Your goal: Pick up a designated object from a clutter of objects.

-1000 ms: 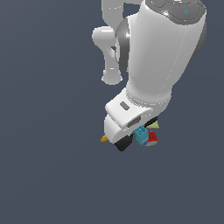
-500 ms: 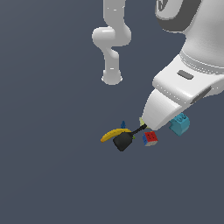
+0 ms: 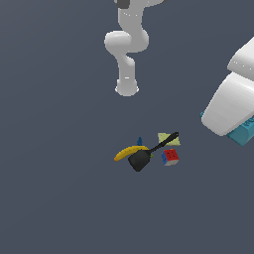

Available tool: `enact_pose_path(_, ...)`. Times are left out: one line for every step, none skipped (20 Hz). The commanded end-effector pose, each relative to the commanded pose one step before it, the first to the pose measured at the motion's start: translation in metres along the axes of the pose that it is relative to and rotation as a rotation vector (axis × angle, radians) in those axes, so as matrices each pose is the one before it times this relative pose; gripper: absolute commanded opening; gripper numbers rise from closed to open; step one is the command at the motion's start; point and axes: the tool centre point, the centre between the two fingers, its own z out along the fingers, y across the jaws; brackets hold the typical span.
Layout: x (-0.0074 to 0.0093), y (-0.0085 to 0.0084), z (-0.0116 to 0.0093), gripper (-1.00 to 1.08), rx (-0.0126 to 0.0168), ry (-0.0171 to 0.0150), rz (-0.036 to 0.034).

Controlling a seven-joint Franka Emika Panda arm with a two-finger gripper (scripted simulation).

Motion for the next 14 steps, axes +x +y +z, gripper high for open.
enact_pose_path(0.00622, -0.00711, -0.00908, -1.0, -0.00027, 0.00057, 0.00076)
enact_pose_path(0.00219, -0.0024, -0.00285, -1.0, 0.0, 0.0, 0.0)
enact_pose_path(0.00199, -0.00214, -0.00257, -1.0, 0.0, 0.0, 0.0)
enact_pose_path(0.00179, -0.0019, -0.0023, -1.0, 0.0, 0.0, 0.0)
enact_pose_path(0.00162, -0.00169, -0.00206, -1.0, 0.0, 0.0, 0.0)
enact_pose_path(0.00145, -0.00149, -0.00184, -1.0, 0.0, 0.0, 0.0)
enact_pose_path(0.00131, -0.00132, -0.00164, -1.0, 0.0, 0.0, 0.0)
enact_pose_path(0.00117, -0.00116, -0.00146, -1.0, 0.0, 0.0, 0.0)
enact_pose_path(0.00106, -0.00132, -0.00139, -1.0, 0.00025, 0.00023, -0.0006)
enact_pose_path(0.00092, -0.00087, -0.00113, -1.0, 0.0, 0.0, 0.0)
enact_pose_path(0.00081, -0.00075, -0.00098, -1.0, 0.0, 0.0, 0.0)
enact_pose_path(0.00071, -0.00063, -0.00085, -1.0, 0.0, 0.0, 0.0)
enact_pose_path(0.00061, -0.00053, -0.00073, -1.0, 0.0, 0.0, 0.0)
enact_pose_path(0.00052, -0.00043, -0.00061, -1.0, 0.0, 0.0, 0.0)
